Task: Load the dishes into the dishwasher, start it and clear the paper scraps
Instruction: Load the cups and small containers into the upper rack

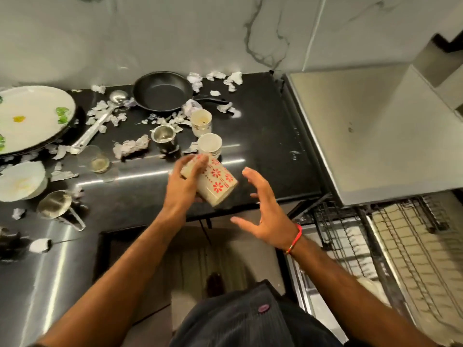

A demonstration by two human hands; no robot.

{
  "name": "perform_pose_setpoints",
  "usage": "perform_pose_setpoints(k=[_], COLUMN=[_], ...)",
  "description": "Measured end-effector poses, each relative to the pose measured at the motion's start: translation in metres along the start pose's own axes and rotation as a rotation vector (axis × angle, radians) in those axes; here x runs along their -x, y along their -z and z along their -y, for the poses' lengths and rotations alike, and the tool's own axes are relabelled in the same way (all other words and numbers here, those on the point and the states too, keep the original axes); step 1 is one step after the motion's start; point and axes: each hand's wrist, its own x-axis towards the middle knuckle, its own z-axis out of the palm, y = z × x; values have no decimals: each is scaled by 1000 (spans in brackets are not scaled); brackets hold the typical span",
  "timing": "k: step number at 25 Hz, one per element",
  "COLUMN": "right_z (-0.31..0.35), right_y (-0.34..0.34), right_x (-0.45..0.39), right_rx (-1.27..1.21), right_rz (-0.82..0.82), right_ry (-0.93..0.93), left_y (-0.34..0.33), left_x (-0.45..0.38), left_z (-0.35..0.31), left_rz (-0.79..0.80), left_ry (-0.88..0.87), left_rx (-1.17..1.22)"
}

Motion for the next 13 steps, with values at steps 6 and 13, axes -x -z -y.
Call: perform_pose_setpoints(k=[6,13], right_z=[-35,-129], right_y=[67,123], right_x=[86,196], right_rx=[329,73], right_rz=[-286,-560], right_ry=[40,-524], left_y=[-161,-320], left_x=[22,45], left_z=[22,89], left_rz=[663,835], left_ry=[684,760], left_rx=[-121,-472])
